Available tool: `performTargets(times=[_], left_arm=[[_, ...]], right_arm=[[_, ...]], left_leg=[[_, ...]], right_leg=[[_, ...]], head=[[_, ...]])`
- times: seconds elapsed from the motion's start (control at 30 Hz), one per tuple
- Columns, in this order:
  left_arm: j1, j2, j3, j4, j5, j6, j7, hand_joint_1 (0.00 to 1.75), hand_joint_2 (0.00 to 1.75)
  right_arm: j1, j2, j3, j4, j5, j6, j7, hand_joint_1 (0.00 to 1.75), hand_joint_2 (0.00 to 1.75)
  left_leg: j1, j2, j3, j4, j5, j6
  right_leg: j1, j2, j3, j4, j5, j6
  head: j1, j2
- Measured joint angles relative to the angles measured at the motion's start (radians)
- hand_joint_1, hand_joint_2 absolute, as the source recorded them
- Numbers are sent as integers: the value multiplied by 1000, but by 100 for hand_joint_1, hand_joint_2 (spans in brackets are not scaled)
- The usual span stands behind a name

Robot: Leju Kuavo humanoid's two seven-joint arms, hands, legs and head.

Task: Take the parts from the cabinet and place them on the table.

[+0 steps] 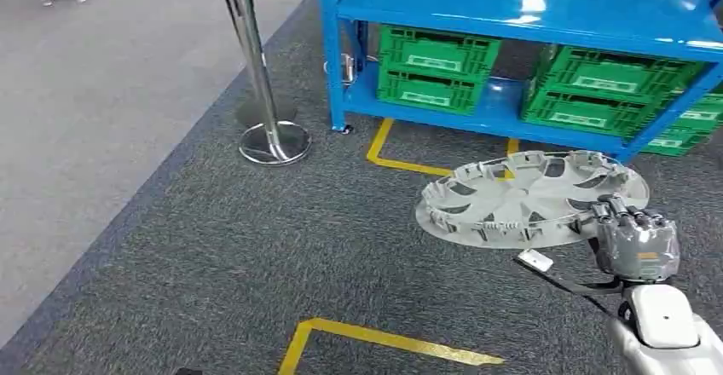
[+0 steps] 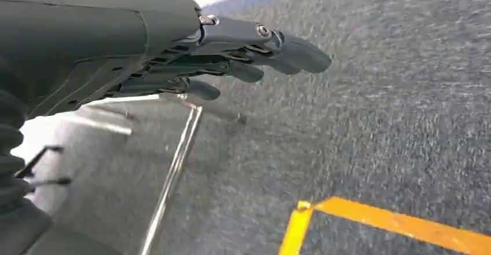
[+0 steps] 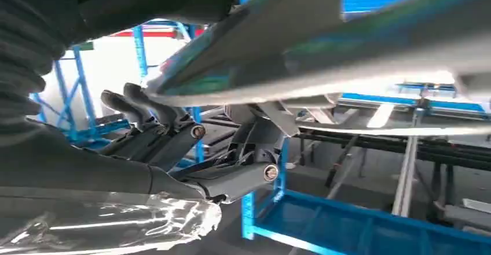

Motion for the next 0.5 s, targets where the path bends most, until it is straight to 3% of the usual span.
performTargets(times=[0.03, 0.07, 0.1, 0.13, 0.17, 0.2, 0.23, 0.27, 0.37, 0.4, 0.43, 0.47, 0.5], left_arm=[[-1, -1, 0, 0, 0, -1, 0, 0, 175], [0, -3, 0, 0, 0, -1, 0, 0, 175], [1, -3, 0, 0, 0, -1, 0, 0, 175], [2, -4, 0, 0, 0, -1, 0, 0, 175], [3, -4, 0, 0, 0, -1, 0, 0, 175], [3, -4, 0, 0, 2, -2, 0, 0, 175], [3, -4, 0, 0, 2, -2, 0, 0, 175], [-1, -4, 0, 0, 3, -2, -1, 0, 175], [6, -3, 0, 0, 3, -2, -1, 0, 175], [7, -1, 0, 0, 3, -2, -1, 0, 175], [8, 0, 0, 0, 3, 0, -1, 0, 175], [6, -1, 0, 0, 3, 0, -1, 0, 175], [3, -1, 0, 0, 3, 0, -1, 0, 175]], right_arm=[[0, 0, 0, 3, 0, 0, 0, 175, 175], [1, 0, 2, 5, 0, 0, -1, 175, 175], [2, 0, 2, 6, 0, 0, -1, 175, 175], [2, 0, 2, 6, 2, 0, -1, 175, 175], [2, 0, 2, 6, 3, 0, -1, 175, 175], [2, 0, 2, 6, 6, 0, -1, 175, 175], [1, 0, 2, 7, 6, 0, 0, 175, 175], [1, 0, 2, 8, 6, 0, 0, 175, 175], [-3, 0, 4, 10, 6, 0, 0, 175, 175], [-4, 1, 5, 10, 6, 0, 0, 175, 175], [-6, 1, 5, 10, 6, 0, -1, 175, 175], [-5, 2, 5, 10, 6, 0, 1, 175, 175], [-3, 2, 5, 10, 6, 0, 0, 175, 175]], left_leg=[[-1, -14, -1, 0, 0, 0], [-2, -27, -1, 1, 0, 1], [-2, -40, 0, 1, 0, 1], [-2, -56, 1, 1, 0, 1], [-2, -71, 3, 2, 1, 0], [-2, -85, 6, 3, 0, -2], [-1, -96, 5, 4, -1, -5], [-8, -108, -5, 13, -1, -12], [2, -140, -19, 13, 10, -27], [-1, -150, -21, 16, 7, -32], [-5, -99, -26, 29, -7, -39], [-4, -55, -48, 74, -37, -45], [1, -29, -87, 151, -76, -52]], right_leg=[[1, 7, -40, 83, -34, 2], [2, 10, -67, 137, -49, 3], [2, 10, -75, 146, -39, 3], [1, 10, -61, 110, -5, 3], [0, 13, -22, 26, 47, 2], [-4, 30, 22, -67, 94, 1], [-10, 77, 55, -139, 108, 1], [-13, 93, 72, -160, 97, -1], [-4, 66, 70, -155, 97, -10], [-12, 52, 73, -161, 100, -16], [-12, 39, 76, -163, 102, -22], [-11, 27, 78, -164, 100, -31], [-9, 12, 78, -164, 99, -34]], head=[[-1, 0], [0, 0], [-1, 0], [0, 0], [0, 0], [-1, 0], [0, 0], [-2, 0], [-3, 0], [-2, 0], [-2, 0], [-18, 0], [-18, 0]])
